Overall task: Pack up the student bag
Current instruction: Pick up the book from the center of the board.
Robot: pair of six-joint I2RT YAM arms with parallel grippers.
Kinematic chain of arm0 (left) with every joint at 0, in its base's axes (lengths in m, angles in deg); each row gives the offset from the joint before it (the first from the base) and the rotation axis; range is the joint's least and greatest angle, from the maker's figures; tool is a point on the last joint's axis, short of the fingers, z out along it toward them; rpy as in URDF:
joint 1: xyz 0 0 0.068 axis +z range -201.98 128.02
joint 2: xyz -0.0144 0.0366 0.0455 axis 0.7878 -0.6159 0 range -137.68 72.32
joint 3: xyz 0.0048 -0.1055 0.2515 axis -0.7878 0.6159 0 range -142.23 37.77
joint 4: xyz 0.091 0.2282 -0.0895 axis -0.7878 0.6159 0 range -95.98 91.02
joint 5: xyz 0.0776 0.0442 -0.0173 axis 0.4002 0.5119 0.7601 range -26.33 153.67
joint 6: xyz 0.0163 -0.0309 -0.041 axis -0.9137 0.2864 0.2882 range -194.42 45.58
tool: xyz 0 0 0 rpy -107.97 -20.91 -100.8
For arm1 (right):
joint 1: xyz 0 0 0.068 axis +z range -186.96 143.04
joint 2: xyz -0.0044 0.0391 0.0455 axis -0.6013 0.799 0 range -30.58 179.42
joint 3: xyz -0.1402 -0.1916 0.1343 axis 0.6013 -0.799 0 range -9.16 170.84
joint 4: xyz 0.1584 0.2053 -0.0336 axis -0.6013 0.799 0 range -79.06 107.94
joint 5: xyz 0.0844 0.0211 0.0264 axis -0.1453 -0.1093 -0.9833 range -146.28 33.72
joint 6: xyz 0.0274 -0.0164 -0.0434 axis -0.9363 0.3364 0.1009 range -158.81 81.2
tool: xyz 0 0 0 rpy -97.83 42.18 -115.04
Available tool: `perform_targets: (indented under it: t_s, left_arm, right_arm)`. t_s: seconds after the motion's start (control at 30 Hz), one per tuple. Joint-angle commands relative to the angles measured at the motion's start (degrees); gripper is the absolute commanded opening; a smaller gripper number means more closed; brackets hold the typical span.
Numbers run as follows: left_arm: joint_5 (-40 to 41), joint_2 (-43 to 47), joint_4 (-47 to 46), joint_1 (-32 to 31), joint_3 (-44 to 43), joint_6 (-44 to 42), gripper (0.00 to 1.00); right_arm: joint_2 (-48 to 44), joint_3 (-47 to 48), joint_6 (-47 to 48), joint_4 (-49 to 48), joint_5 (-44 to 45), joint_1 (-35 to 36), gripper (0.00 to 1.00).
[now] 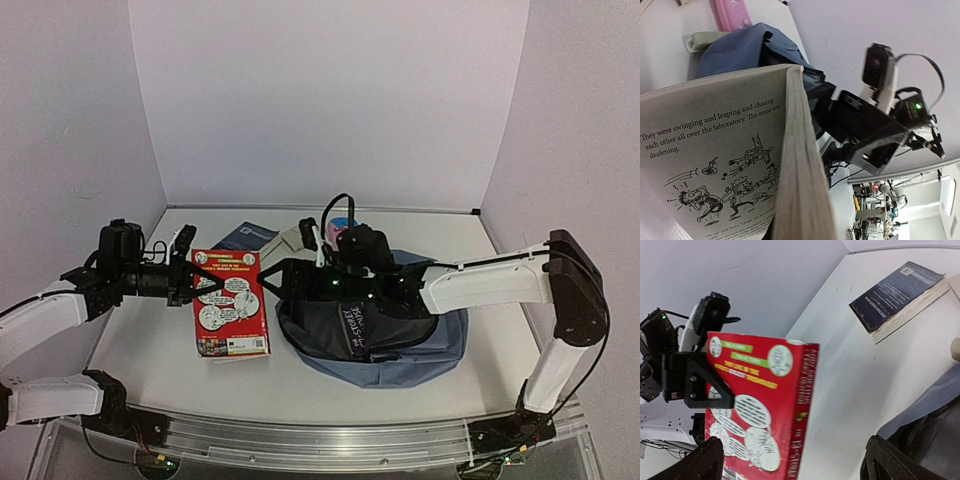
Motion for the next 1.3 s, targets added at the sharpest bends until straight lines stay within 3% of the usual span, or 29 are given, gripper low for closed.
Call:
perform_targets:
  t_s: [0.0,0.2,0.5,0.6,0.67,0.77,0.87,0.97,1.07,1.17,1.27]
  left_arm:
    - [-7.0,-0.4,-5.4,-1.5,-5.6,-2.1,0.0]
    - [-6.6,-4.5,-8.4,-5.4,-7.7,-2.0,0.0]
    - [-3.7,-10.3,-15.8,-12.1,-9.0,-0.8,0.0]
    - [-2.7,-10.9,-15.5,-12.5,-8.9,-0.9,0.0]
    - [-1.2,-10.3,-13.5,-12.5,-8.9,-1.5,0.14]
    - [4.7,-7.7,-4.1,-12.5,-10.5,-5.3,0.62]
    - [12.1,-3.7,6.1,-12.5,-12.5,-9.7,0.82]
    - [18.3,-1.0,13.1,-12.4,-15.3,-14.3,0.92]
    - [20.6,-2.9,22.2,-12.4,-20.8,-19.8,0.95]
    - [17.4,-7.7,28.4,-12.5,-26.2,-25.1,0.95]
    - [11.3,-10.4,28.2,-12.7,-27.4,-27.3,0.95]
  right_arm:
    - [-4.0,-1.6,-1.9,-3.2,-13.2,-1.8,0.98]
    - [-4.2,-2.6,-2.9,-4.4,-17.9,-1.8,0.88]
    - [-3.2,-3.6,-5.1,-10.4,-19.9,-1.8,0.39]
    - [-4.0,-4.2,-5.0,-11.2,-18.6,-1.7,0.17]
    - [-5.1,-4.8,-4.3,-11.2,-17.8,-1.8,0.04]
    - [-7.4,-5.8,-2.3,-10.5,-16.5,-1.8,0.0]
    - [-9.8,-5.8,1.2,-5.1,-15.3,-1.9,0.0]
    - [-11.1,-4.1,7.6,5.0,-14.6,-1.9,0.0]
    - [-11.9,-1.9,12.9,13.8,-16.2,-1.9,0.0]
    - [-13.2,-0.5,17.0,20.6,-19.7,-1.9,0.0]
    - [-14.6,0.5,18.6,25.8,-24.3,-1.9,0.0]
